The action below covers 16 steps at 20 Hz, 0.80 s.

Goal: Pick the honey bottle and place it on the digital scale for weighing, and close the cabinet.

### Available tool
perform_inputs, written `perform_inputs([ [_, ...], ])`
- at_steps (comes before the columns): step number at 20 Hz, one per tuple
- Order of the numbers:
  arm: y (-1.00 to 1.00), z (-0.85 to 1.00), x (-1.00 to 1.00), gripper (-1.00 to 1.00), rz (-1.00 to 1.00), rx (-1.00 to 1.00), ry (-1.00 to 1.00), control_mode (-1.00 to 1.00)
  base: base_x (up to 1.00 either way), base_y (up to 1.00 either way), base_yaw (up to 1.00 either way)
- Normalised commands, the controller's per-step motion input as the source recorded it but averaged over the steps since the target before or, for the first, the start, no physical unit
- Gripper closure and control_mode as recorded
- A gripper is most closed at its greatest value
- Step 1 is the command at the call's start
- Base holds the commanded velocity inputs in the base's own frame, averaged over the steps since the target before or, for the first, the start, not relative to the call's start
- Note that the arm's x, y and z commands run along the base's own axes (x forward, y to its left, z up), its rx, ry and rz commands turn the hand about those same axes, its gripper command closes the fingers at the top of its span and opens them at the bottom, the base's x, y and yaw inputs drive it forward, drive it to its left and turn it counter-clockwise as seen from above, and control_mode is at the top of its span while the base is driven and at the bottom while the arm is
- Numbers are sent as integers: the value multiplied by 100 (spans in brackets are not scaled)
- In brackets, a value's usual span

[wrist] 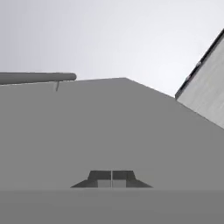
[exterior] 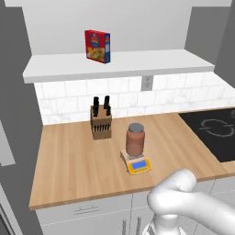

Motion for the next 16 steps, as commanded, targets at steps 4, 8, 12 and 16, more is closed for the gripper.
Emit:
perform_inputs([
  [4,98,65,-29,100,26,-32,-21,-100,0,0,0],
  [8,100,40,-80,100,21,-44,-31,-100,0,0,0],
  [12,100,-12,-4,100,0,-55,7,-100,0,0,0],
  [16,100,-30,81,100,-35,-33,27,-100,0,0,0],
])
